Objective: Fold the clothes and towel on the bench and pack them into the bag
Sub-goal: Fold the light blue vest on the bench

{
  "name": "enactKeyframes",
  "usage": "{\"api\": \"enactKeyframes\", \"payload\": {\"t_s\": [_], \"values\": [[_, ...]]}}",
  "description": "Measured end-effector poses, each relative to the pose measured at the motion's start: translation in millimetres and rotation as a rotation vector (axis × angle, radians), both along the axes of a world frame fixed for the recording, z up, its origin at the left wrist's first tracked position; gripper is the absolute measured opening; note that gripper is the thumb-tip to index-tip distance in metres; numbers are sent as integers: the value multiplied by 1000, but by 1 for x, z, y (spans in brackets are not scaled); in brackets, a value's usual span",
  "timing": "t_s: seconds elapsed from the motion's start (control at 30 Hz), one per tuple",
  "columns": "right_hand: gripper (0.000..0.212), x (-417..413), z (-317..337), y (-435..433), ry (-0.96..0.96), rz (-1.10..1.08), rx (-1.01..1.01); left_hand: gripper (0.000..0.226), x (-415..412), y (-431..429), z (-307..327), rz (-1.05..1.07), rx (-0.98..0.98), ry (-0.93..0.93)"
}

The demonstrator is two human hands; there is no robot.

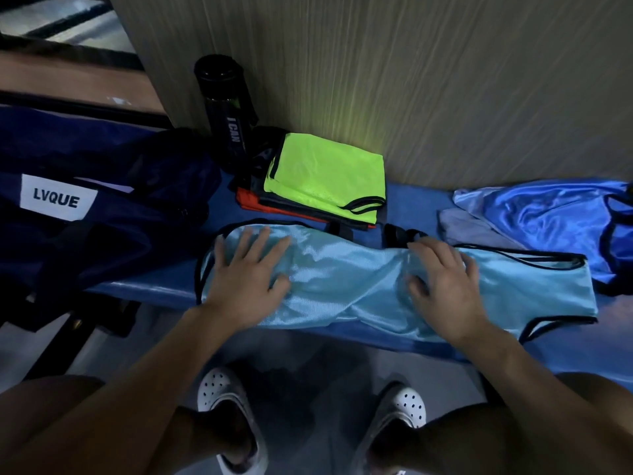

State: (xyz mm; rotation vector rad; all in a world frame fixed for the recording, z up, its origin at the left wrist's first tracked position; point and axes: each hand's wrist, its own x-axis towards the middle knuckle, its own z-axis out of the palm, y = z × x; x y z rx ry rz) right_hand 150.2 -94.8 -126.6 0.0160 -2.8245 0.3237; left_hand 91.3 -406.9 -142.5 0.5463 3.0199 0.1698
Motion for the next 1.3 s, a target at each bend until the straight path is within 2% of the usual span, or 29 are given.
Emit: {"api": "enactKeyframes", "payload": {"t_s": [0.07,0.23,0.4,0.57,0.67,0.8,0.87,0.97,1.17,1.3], "values": [[42,8,2,-2,27,76,-44,72,9,8,4,-58,66,13],[53,32,-6,1,-191,359,2,72,23,6,-2,-67,3,-43],[18,40,-12,15,-147,457,-18,69,23,2,-6,-91,-41,-13],[15,46,-10,31,-129,393,-40,73,17,-4,-6,-108,-83,5],[22,49,-8,38,-156,375,-26,79,13,-11,-6,-111,-80,21],[11,57,-2,35,-135,354,-28,77,10,-7,-2,-67,-77,-35],[23,54,4,28,-76,333,-72,77,10,2,7,-31,10,-37],[37,30,9,19,1,223,-162,73,9,21,17,-103,69,35],[23,-26,6,22,-4,-32,-315,72,-5,35,7,-93,72,-43],[15,-42,-3,31,-71,-81,-293,71,-6,37,-5,-85,-3,-40]]}}
